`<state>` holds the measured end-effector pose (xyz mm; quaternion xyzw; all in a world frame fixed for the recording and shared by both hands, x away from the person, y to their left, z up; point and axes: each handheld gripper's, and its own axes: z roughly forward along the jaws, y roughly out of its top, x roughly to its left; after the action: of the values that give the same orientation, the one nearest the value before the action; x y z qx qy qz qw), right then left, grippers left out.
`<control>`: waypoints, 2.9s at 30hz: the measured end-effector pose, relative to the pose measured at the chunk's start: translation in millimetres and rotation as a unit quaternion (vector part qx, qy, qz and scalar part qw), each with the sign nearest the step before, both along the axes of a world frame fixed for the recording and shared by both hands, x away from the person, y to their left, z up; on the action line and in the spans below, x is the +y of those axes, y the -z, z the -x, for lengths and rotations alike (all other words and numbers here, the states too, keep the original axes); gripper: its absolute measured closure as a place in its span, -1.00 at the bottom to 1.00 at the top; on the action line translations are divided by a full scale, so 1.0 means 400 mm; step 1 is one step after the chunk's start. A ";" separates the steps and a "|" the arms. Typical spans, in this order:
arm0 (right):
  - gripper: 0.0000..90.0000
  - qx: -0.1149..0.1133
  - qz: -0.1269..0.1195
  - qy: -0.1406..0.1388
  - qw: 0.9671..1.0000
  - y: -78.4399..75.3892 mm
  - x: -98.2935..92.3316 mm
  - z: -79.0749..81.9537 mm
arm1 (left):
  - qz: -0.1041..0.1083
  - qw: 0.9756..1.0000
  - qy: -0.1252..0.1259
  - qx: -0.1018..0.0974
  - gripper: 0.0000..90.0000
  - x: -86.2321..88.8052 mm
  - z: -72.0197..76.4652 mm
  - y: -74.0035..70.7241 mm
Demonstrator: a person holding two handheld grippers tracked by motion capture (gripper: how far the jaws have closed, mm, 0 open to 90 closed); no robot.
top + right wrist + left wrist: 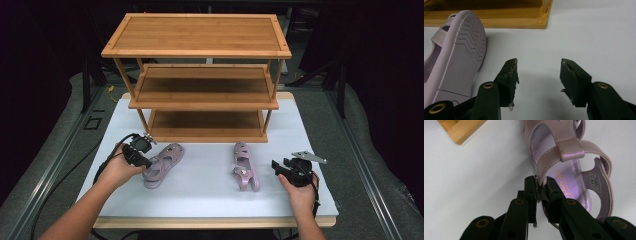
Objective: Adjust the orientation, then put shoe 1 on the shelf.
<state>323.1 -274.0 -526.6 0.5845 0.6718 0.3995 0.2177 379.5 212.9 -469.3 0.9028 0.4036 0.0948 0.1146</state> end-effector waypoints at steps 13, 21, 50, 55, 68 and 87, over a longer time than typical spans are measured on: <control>0.06 0.004 -0.012 -0.001 1.000 0.006 0.002 -0.003 | -0.032 0.996 -0.002 0.078 0.72 0.017 -0.031 0.011; 0.07 0.006 -0.018 -0.002 1.000 0.008 -0.002 -0.004 | -0.047 0.994 0.002 0.093 0.73 0.010 -0.046 0.032; 0.08 -0.001 -0.035 0.010 0.999 0.004 -0.013 -0.001 | -0.003 0.997 -0.016 0.072 0.84 0.036 -0.048 0.019; 0.08 -0.001 -0.040 0.009 0.999 0.003 -0.017 -0.001 | 0.049 0.998 -0.030 0.038 0.84 0.065 -0.030 0.006; 0.08 -0.002 -0.051 0.020 0.998 0.008 -0.023 -0.003 | 0.216 0.965 -0.100 -0.108 0.84 0.113 0.052 -0.026; 0.07 0.008 -0.070 0.030 0.997 0.012 -0.038 -0.003 | 0.298 0.909 -0.139 -0.255 0.84 0.125 0.157 -0.081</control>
<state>324.4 -289.1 -531.3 0.6213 0.6259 0.4345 0.1829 316.5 262.9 -437.0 0.7065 0.4919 0.2120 0.4626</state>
